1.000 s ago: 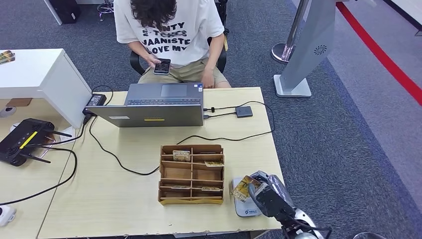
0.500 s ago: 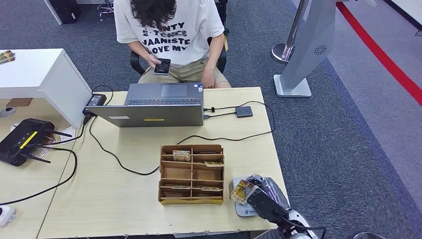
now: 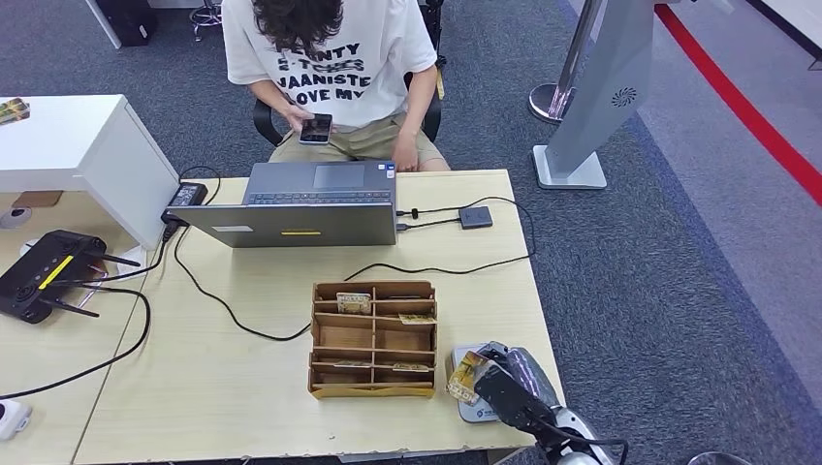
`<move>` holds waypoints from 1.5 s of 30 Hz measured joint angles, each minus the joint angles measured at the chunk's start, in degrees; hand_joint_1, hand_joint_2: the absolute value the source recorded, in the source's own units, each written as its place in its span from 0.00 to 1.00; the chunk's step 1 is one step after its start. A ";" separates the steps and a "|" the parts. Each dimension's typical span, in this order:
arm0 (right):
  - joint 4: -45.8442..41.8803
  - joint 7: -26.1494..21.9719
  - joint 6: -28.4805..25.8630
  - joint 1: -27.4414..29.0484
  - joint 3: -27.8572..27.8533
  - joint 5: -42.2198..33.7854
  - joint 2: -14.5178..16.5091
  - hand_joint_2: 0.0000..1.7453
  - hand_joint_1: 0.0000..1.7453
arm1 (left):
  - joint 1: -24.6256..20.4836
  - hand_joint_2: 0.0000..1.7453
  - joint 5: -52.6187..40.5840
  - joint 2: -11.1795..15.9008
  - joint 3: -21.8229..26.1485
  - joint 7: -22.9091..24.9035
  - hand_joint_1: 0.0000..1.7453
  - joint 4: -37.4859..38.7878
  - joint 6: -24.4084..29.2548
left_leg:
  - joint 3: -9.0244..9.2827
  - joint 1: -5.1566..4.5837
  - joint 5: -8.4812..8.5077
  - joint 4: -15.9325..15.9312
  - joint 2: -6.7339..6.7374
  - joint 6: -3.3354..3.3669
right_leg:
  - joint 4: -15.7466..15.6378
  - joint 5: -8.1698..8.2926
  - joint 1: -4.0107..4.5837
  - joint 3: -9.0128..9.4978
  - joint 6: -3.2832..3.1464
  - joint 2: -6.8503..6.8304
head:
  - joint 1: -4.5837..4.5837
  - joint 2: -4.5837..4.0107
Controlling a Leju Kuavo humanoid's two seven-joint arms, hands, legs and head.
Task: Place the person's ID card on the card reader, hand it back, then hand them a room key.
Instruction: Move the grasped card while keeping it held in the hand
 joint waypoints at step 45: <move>4.35 7.91 -2.83 -0.58 -0.05 19.08 2.88 1.00 1.00 | -0.18 0.00 -0.39 0.02 -0.91 0.68 0.00 0.00 -1.00 | 0.06 0.00 0.00 0.00 0.00 0.00 | 0.00 0.00 0.00 0.03 0.00 0.01 | -0.01 0.00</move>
